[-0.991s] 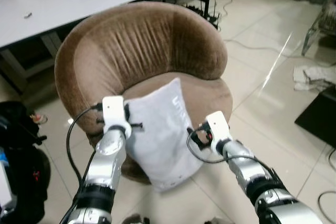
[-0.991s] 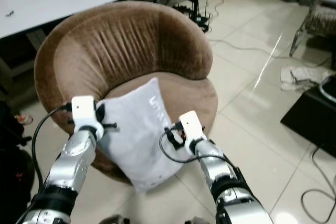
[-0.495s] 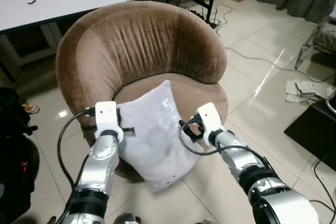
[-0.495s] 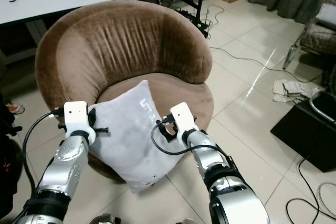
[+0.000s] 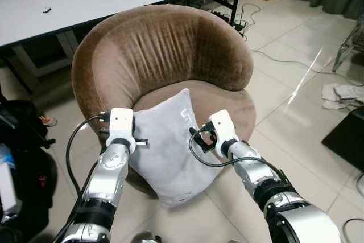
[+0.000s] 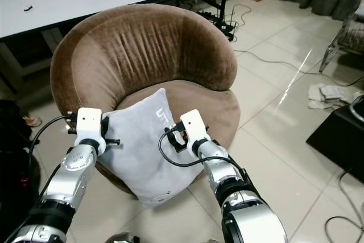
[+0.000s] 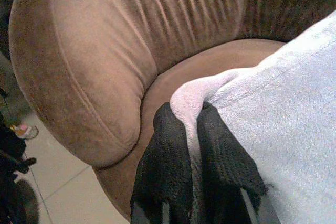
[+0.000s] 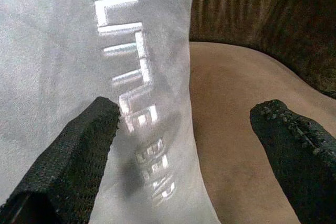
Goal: Move the pillow to the sofa from floor
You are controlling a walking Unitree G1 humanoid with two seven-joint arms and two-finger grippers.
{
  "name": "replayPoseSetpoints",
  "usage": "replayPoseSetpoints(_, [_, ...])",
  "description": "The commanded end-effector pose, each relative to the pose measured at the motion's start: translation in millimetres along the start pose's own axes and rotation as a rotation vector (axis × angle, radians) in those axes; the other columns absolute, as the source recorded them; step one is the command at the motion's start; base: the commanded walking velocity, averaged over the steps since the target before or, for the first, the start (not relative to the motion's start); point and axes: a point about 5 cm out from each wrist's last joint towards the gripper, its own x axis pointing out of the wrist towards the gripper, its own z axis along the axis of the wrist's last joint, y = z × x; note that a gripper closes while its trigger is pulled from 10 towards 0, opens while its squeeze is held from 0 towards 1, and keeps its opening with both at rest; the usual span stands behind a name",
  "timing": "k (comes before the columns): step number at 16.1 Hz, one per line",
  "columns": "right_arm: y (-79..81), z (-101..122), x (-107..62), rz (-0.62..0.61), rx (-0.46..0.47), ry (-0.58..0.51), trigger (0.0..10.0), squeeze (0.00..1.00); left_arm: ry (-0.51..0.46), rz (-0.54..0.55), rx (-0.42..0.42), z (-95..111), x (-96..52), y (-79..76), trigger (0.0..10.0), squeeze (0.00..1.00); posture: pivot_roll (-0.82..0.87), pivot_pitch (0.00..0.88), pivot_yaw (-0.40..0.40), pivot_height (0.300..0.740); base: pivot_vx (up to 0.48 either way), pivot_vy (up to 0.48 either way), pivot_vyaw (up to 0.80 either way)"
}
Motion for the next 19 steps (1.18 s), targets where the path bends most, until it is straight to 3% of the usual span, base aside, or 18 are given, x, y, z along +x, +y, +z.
replayPoseSetpoints(1, [2.0,-4.0,-1.5,-0.003,0.002,0.002,10.0,0.00,-0.042,-0.005,0.019,10.0,3.7,0.0,10.0,0.00,-0.02,0.000,0.062,0.740,0.000,0.000,0.00])
replayPoseSetpoints(4, [1.9,-0.7,0.2,-0.024,-0.001,-0.007,10.0,0.00,-0.037,-0.038,0.018,8.2,5.9,-8.3,10.0,0.00,-0.05,0.000,0.077,0.740,0.000,0.000,0.00])
replayPoseSetpoints(9, [4.0,4.6,3.6,-0.048,0.013,-0.023,10.0,0.00,-0.032,-0.064,0.044,9.4,9.7,-6.7,10.0,0.00,-0.08,0.000,0.139,0.740,0.000,0.000,0.00])
replayPoseSetpoints(13, [3.5,7.2,4.9,-0.042,-0.010,-0.018,10.0,0.00,-0.043,-0.036,-0.017,12.1,12.2,-5.4,10.0,0.00,-0.08,0.000,0.121,0.740,0.000,0.000,0.00])
replayPoseSetpoints(19, [-5.4,5.8,2.0,-0.064,-0.011,-0.009,10.0,0.00,-0.064,-0.019,-0.022,11.3,11.8,-8.9,10.0,0.00,-0.07,0.000,0.077,0.740,0.000,0.000,0.00])
